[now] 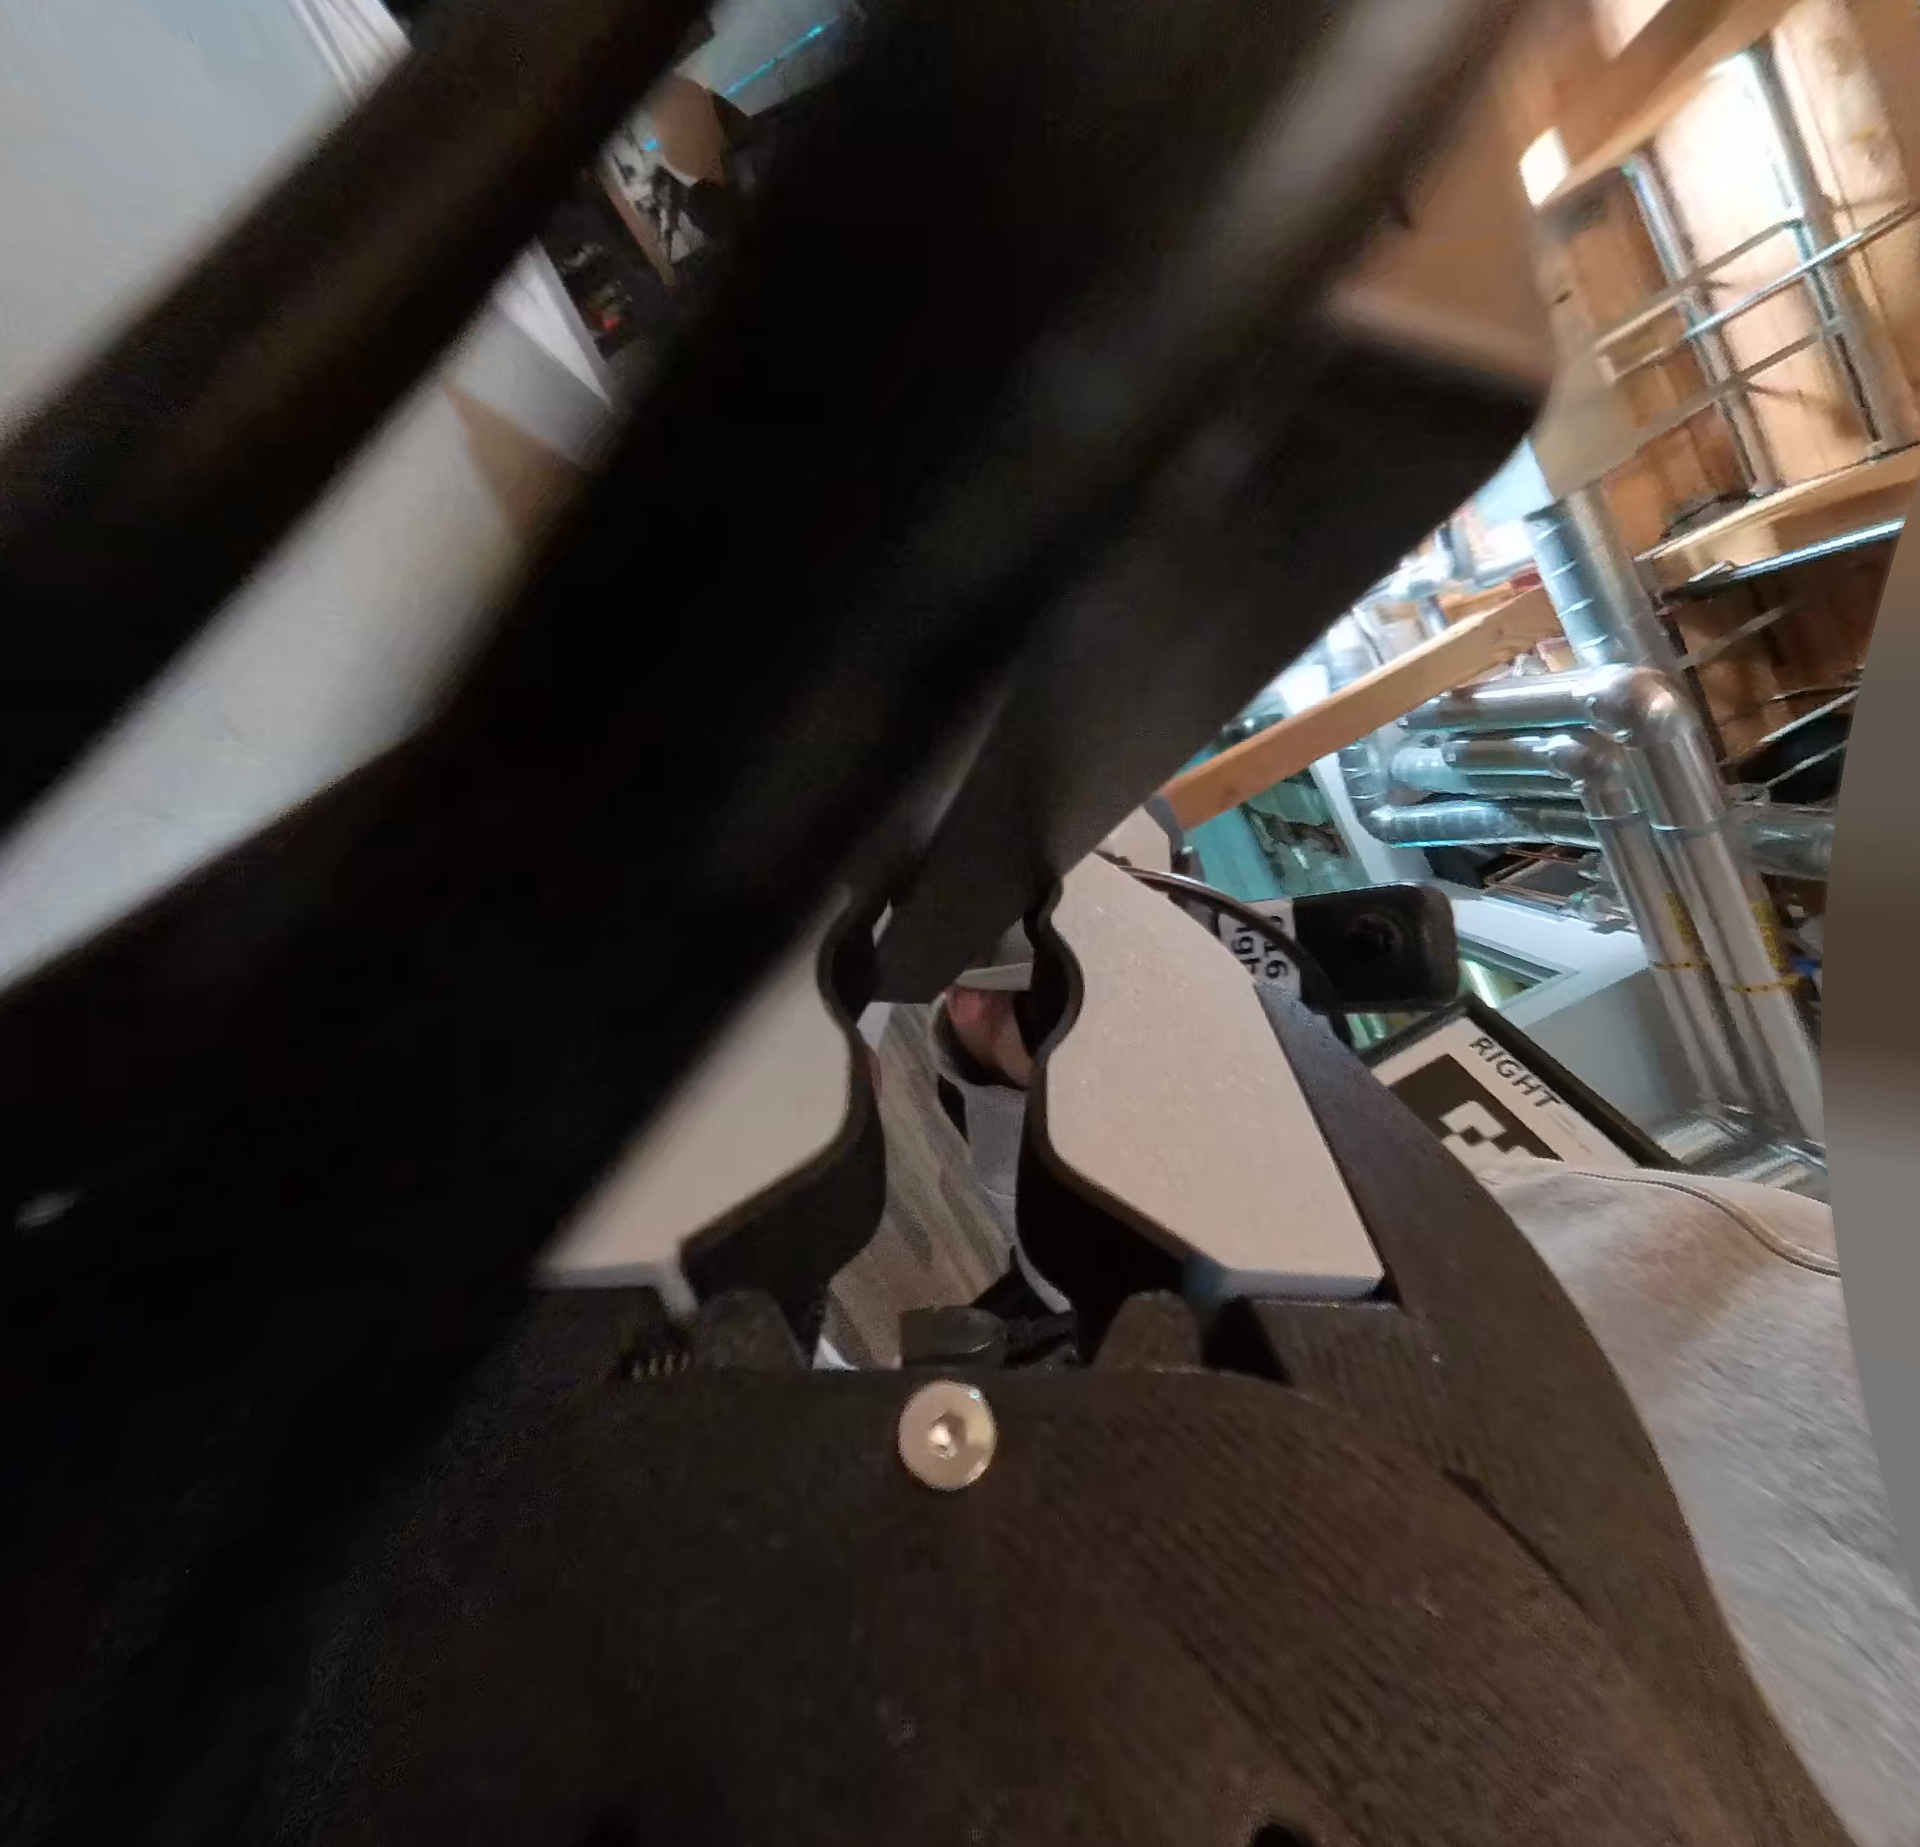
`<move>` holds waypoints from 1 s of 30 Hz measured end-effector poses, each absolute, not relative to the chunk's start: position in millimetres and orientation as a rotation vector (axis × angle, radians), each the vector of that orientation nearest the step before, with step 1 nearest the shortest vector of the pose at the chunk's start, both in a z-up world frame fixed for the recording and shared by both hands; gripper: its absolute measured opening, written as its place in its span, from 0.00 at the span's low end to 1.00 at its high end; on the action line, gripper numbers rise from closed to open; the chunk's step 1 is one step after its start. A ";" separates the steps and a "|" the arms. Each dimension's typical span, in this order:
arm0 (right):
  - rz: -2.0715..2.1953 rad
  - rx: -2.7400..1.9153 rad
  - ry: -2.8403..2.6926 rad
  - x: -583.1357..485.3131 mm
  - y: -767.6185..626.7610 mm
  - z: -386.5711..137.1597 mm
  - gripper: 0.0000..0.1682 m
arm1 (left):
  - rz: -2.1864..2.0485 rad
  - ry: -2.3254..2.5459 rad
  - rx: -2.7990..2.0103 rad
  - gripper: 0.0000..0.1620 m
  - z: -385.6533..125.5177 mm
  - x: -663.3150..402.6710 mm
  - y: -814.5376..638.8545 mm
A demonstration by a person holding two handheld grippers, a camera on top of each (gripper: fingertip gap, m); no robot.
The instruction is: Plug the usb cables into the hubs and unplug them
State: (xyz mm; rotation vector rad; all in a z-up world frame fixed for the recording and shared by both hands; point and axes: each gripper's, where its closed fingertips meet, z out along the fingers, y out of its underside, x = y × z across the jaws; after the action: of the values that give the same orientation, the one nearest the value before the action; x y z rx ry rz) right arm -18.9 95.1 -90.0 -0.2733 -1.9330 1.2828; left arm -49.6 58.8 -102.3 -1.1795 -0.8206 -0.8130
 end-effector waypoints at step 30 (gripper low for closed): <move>1.706 -0.759 -2.144 -25.0 78.6 -116.8 0.31 | -0.881 -0.780 -1.192 0.16 -106.0 -39.6 66.4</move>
State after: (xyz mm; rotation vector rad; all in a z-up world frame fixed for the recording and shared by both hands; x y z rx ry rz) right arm -25.0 78.6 -116.8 -0.7586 -2.1435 1.7057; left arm -39.6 66.4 -106.0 -1.1919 -0.7802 -0.8805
